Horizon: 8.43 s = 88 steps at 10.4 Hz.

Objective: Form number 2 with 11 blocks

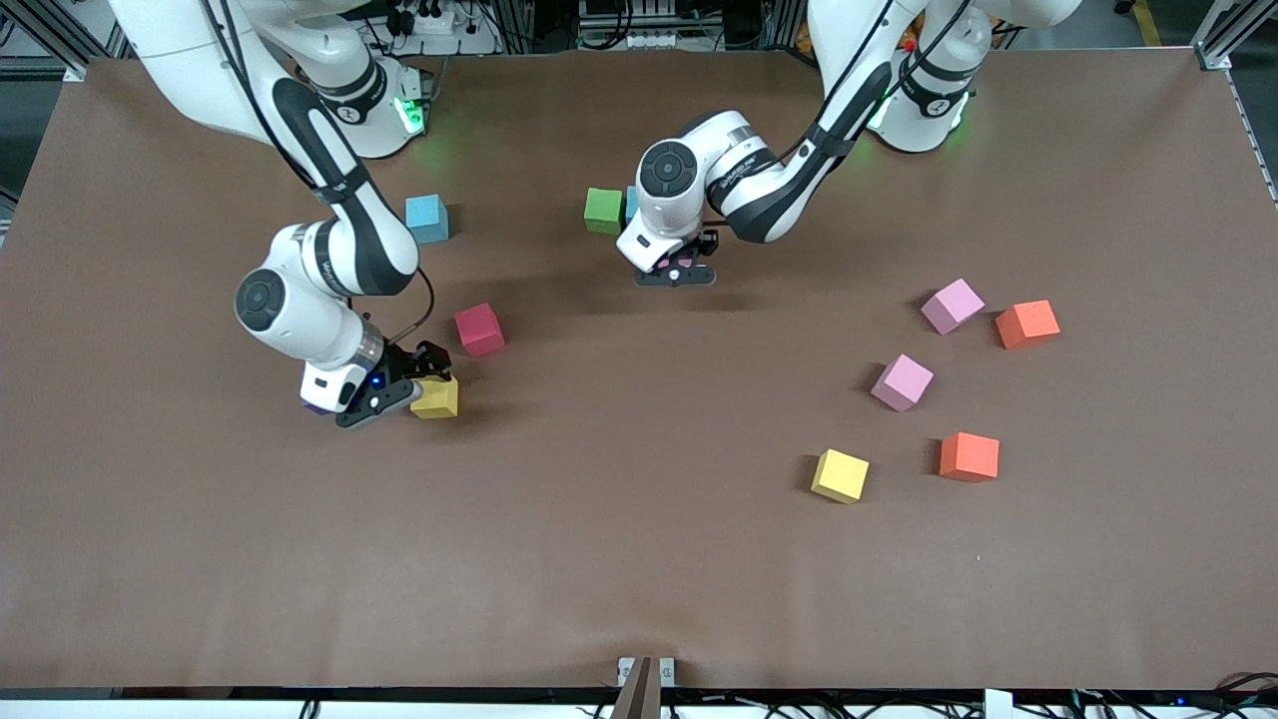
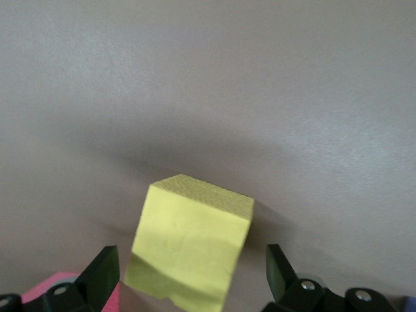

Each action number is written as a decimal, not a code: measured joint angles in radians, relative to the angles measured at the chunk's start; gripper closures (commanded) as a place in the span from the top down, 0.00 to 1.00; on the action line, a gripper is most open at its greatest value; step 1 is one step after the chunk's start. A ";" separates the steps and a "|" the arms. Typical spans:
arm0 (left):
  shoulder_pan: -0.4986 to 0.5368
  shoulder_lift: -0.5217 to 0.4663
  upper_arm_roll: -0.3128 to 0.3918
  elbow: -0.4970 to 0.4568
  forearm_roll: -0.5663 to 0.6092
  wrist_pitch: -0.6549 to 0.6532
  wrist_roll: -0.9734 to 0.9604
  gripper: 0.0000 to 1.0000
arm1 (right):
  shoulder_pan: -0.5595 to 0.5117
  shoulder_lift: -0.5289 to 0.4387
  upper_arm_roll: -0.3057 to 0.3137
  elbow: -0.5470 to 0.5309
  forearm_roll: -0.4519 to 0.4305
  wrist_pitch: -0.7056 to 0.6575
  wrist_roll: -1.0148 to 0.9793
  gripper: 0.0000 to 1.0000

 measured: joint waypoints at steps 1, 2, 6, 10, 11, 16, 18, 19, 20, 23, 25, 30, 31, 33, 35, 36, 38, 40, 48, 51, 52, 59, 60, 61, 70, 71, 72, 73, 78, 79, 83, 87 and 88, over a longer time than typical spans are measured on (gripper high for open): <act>0.006 -0.001 -0.002 -0.008 0.000 0.000 -0.004 0.46 | 0.008 0.000 0.000 0.002 0.000 0.003 0.035 1.00; 0.011 -0.004 -0.006 -0.014 0.000 0.000 -0.013 0.46 | 0.009 0.000 0.000 0.004 0.000 0.005 0.057 1.00; 0.016 -0.032 -0.022 -0.019 0.039 0.000 -0.084 0.45 | 0.016 0.003 -0.001 0.006 0.001 0.053 0.078 0.95; 0.017 -0.048 -0.064 -0.024 0.192 0.000 -0.280 0.46 | 0.023 0.043 -0.001 0.004 0.001 0.140 0.081 0.87; 0.018 -0.048 -0.064 -0.026 0.193 0.000 -0.281 0.46 | 0.024 0.051 -0.001 0.003 0.001 0.144 0.081 0.81; 0.018 -0.048 -0.072 -0.059 0.205 0.017 -0.281 0.46 | 0.025 0.047 -0.033 -0.002 0.001 0.146 0.085 0.80; 0.018 -0.048 -0.074 -0.062 0.207 0.032 -0.281 0.46 | 0.025 0.047 -0.043 -0.013 0.001 0.146 0.086 0.81; 0.018 -0.047 -0.074 -0.068 0.211 0.050 -0.280 0.46 | 0.025 0.047 -0.043 -0.016 0.001 0.146 0.087 0.78; 0.018 -0.047 -0.075 -0.082 0.213 0.076 -0.280 0.46 | 0.025 0.047 -0.043 -0.016 0.001 0.146 0.089 0.70; 0.018 -0.043 -0.075 -0.110 0.224 0.115 -0.279 0.46 | 0.031 0.034 -0.043 -0.016 0.002 0.137 0.140 0.62; 0.018 -0.043 -0.076 -0.113 0.227 0.115 -0.275 0.46 | 0.053 -0.012 -0.042 -0.009 0.002 0.054 0.197 0.60; 0.018 -0.042 -0.080 -0.121 0.234 0.116 -0.271 0.46 | 0.140 -0.155 -0.037 -0.005 0.002 -0.139 0.391 0.60; 0.018 -0.042 -0.085 -0.125 0.240 0.117 -0.271 0.47 | 0.178 -0.170 -0.034 -0.005 0.002 -0.151 0.473 0.60; 0.017 -0.041 -0.098 -0.130 0.242 0.118 -0.271 0.50 | 0.224 -0.177 -0.030 -0.005 0.002 -0.152 0.574 0.60; 0.017 -0.041 -0.098 -0.131 0.242 0.118 -0.271 0.51 | 0.226 -0.177 -0.030 -0.007 0.002 -0.154 0.588 0.60; 0.017 -0.041 -0.098 -0.131 0.242 0.118 -0.271 0.56 | 0.227 -0.177 -0.030 -0.009 0.002 -0.154 0.589 0.60; 0.017 -0.041 -0.098 -0.131 0.242 0.119 -0.271 1.00 | 0.229 -0.177 -0.030 -0.011 0.002 -0.155 0.589 0.61; 0.018 -0.040 -0.098 -0.134 0.242 0.119 -0.272 1.00 | 0.229 -0.177 -0.031 -0.011 0.002 -0.160 0.589 0.60; 0.075 -0.108 -0.104 -0.112 0.242 0.079 -0.309 1.00 | 0.242 -0.206 -0.030 -0.011 0.002 -0.205 0.654 0.60; 0.157 -0.145 -0.108 -0.094 0.232 0.060 -0.318 1.00 | 0.260 -0.247 -0.029 -0.011 0.002 -0.264 0.711 0.60; 0.193 -0.149 -0.108 -0.093 0.232 0.041 -0.314 1.00 | 0.287 -0.254 -0.029 -0.012 0.002 -0.266 0.758 0.60; 0.464 -0.149 -0.107 0.026 0.230 -0.100 -0.188 1.00 | 0.609 -0.255 -0.023 -0.011 0.001 -0.136 1.186 0.60; 0.489 -0.149 -0.107 0.054 0.230 -0.118 -0.178 1.00 | 0.665 -0.244 -0.023 -0.005 -0.017 -0.115 1.253 0.60; 0.513 -0.148 -0.107 0.079 0.229 -0.124 -0.151 1.00 | 0.710 -0.214 -0.023 0.025 -0.080 -0.104 1.327 0.61; 0.676 -0.108 -0.104 0.173 0.227 -0.142 0.093 1.00 | 0.763 0.101 -0.034 0.356 -0.239 -0.118 1.378 0.60; 0.689 -0.091 -0.104 0.182 0.215 -0.143 0.093 1.00 | 0.770 0.122 -0.034 0.357 -0.248 -0.118 1.378 0.60; 0.693 -0.072 -0.103 0.193 0.197 -0.143 0.081 1.00 | 0.775 0.139 -0.035 0.357 -0.252 -0.117 1.378 0.60; 0.692 -0.051 -0.104 0.210 0.187 -0.143 0.054 1.00 | 0.778 0.151 -0.037 0.358 -0.255 -0.116 1.378 0.60; 0.665 0.096 -0.104 0.355 0.186 -0.142 -0.206 1.00 | 0.794 0.165 -0.063 0.363 -0.259 -0.113 1.378 0.60; 0.663 0.125 -0.103 0.388 0.186 -0.142 -0.242 1.00 | 0.796 0.171 -0.063 0.363 -0.259 -0.105 1.378 0.61; 0.594 0.185 0.013 0.467 0.186 -0.143 -0.282 1.00 | 0.807 0.187 -0.065 0.363 -0.259 -0.090 1.381 0.62; 0.503 0.234 0.085 0.539 0.184 -0.143 -0.390 1.00 | 0.824 0.199 -0.080 0.363 -0.260 -0.088 1.381 0.63; 0.502 0.249 0.086 0.555 0.184 -0.143 -0.423 1.00 | 0.824 0.202 -0.081 0.363 -0.260 -0.085 1.381 0.63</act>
